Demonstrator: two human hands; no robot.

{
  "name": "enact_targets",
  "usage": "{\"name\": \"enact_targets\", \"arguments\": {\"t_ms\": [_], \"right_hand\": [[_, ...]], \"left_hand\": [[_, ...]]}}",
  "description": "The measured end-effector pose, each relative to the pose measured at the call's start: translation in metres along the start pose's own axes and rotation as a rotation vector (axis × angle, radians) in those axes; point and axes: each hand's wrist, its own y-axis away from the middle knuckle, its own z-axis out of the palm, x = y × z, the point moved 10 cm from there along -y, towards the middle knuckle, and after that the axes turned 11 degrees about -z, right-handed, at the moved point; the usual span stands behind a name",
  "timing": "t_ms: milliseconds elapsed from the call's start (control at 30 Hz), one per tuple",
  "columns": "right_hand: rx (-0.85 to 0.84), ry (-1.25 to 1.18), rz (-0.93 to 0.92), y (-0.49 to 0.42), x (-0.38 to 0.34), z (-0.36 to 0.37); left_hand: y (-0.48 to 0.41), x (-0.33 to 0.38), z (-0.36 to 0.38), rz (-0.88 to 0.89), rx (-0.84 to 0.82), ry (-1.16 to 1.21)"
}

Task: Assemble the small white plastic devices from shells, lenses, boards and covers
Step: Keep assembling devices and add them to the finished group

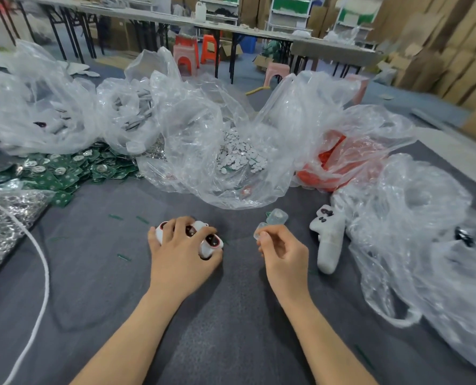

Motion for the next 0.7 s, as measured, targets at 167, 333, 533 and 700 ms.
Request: {"name": "enact_targets", "arguments": {"t_ms": [167,333,533,700], "right_hand": [[0.021,0.108,-0.041,-0.040,-0.007,-0.009],[0.182,0.343,-0.054,-0.133,0.001,-0.050],[0.162,0.633,0.268,-0.206,0.069,-0.095],[-0.144,0.838,0.392,-0.207,0.118,-0.083]], "left_hand": [[-0.003,0.002,-0.005,-0.007,0.052,0.013],[-0.005,0.001,-0.003,-0.001,0.036,0.016],[-0.005,0.002,0.000,0.013,0.011,0.011],[-0.006,0.004,0.002,0.018,0.013,-0.018]]}}
